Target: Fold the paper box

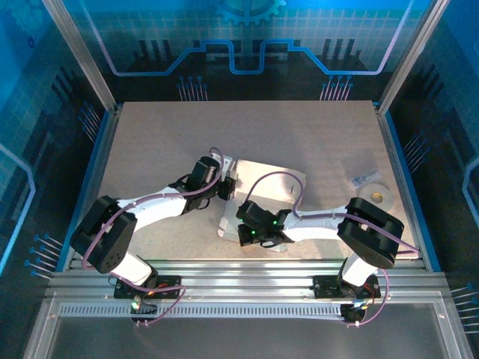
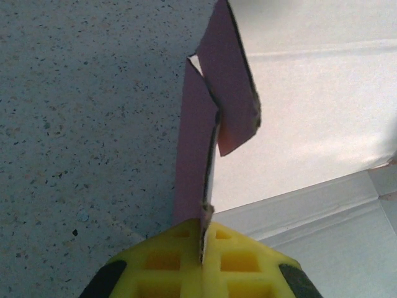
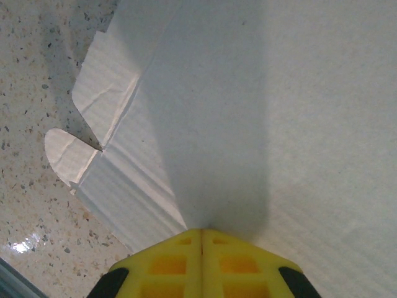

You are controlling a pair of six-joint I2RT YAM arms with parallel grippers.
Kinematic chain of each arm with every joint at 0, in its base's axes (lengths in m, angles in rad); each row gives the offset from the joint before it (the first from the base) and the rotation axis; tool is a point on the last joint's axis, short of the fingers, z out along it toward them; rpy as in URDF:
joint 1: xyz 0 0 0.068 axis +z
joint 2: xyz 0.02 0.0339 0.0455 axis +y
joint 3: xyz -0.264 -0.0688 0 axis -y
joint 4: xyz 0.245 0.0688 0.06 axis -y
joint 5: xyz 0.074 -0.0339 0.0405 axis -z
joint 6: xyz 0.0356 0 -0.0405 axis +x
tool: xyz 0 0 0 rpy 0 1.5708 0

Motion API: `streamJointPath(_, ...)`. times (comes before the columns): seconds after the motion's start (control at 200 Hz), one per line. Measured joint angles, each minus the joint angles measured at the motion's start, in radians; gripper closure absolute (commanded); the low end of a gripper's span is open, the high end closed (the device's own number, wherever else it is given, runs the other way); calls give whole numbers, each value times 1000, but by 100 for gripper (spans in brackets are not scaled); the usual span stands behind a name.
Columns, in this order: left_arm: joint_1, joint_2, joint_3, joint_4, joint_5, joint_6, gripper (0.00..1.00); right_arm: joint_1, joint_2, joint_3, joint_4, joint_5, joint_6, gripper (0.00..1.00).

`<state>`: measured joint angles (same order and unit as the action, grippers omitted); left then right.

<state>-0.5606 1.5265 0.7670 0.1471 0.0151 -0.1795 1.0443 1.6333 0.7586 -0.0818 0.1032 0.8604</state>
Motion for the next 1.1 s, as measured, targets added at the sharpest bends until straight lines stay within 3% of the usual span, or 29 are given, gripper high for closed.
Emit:
streamJointPath(0.49,-26,-71,-105,36,-45,-82,96,2,2,3,-6,2,0,100)
streamJointPath(1.101,-61,-67,-110,46,-72,-136,96,11,0,16,-24,24,-8,100)
